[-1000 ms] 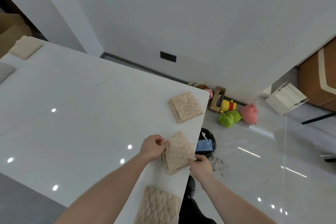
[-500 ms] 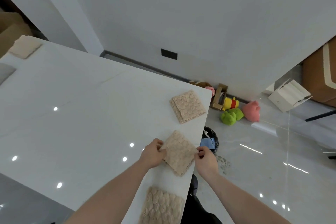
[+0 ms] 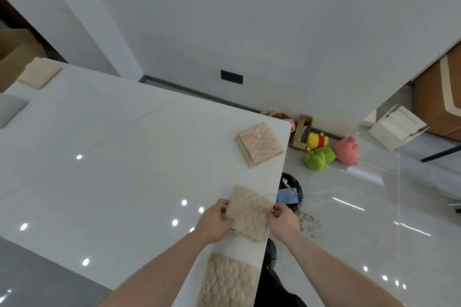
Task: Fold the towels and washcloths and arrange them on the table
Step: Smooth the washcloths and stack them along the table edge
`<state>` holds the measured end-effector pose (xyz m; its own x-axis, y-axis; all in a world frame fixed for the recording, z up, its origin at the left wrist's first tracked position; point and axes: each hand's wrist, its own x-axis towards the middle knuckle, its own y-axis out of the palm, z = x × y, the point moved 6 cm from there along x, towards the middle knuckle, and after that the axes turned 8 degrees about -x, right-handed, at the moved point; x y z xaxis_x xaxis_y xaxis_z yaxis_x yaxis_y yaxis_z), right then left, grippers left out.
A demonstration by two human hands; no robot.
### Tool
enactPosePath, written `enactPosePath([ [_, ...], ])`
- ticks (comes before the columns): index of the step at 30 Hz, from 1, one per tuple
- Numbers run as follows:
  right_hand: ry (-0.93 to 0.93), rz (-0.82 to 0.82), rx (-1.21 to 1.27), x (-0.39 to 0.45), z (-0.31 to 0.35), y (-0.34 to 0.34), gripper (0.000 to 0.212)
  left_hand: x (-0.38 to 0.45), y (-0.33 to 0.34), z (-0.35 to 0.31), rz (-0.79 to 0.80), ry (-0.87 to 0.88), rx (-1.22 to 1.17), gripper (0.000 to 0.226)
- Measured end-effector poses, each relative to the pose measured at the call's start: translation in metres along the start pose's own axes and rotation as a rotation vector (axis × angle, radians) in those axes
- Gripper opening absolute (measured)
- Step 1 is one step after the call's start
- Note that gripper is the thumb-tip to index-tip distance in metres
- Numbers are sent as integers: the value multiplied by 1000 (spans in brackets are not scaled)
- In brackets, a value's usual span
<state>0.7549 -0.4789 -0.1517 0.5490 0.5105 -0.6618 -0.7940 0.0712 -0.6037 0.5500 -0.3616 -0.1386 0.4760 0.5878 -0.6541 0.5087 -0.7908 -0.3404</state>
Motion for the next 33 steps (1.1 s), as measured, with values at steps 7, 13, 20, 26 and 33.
enactPosePath([
  [7,-37,-12,8,7,7,-19,25,24,-27,-38,-127,-32,125,62],
  [13,-60,-43,89,49,38,-57,47,84,-63,-123,-185,72,161,58],
  [20,22,57,307,110,65,-65,69,153,-70,-177,-152,56,262,76],
  [26,72,128,476,155,77,-63,72,189,-61,-171,-82,-52,243,73],
  [33,-43,-25,299,165,87,-90,57,180,-50,-156,-38,13,143,23],
])
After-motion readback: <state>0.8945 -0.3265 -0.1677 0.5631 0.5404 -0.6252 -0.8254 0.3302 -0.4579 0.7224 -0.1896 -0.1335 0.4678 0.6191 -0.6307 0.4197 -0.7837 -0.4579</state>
